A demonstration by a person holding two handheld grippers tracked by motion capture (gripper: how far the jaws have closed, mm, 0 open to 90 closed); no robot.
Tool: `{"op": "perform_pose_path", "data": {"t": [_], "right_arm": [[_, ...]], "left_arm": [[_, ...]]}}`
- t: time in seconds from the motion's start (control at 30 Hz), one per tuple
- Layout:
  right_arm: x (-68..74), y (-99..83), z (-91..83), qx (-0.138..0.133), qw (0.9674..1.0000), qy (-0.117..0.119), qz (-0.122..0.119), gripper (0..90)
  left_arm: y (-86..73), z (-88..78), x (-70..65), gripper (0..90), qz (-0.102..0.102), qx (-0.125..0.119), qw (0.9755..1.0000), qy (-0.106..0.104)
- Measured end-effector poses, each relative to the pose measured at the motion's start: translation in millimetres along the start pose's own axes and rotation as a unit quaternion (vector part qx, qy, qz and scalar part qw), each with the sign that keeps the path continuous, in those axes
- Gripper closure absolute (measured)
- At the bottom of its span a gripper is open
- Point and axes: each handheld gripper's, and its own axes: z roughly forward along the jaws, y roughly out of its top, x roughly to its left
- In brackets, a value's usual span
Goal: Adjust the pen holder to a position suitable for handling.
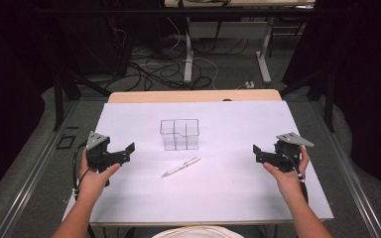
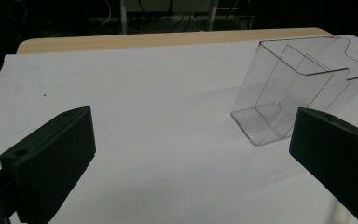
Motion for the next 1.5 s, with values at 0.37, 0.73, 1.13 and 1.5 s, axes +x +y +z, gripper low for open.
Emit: {"op": "perform_pose_path", "data": {"t": [0.37,0.73,1.13,1.5], "right_arm": [[17.6,5.5,9.3,0.012,0.9985,0.031,-0.044,15.0],[39.2,15.9,16.6,0.021,0.9869,0.059,-0.148,29.0],[67.7,33.6,26.3,0.028,0.9728,0.088,-0.213,35.2],[90.3,48.0,35.5,0.044,0.9611,0.118,-0.246,36.8]], "left_arm": [[-0.2,-1.2,4.9,0.2,-0.005,0.004,1.0000,0.003],[0.4,-1.6,3.9,0.2,0.001,0.003,1.0000,0.003],[-0.4,-0.3,2.7,0.2,0.015,0.007,0.9999,0.003],[-0.9,0.1,4.3,0.3,0.011,0.007,0.9999,0.004]]}}
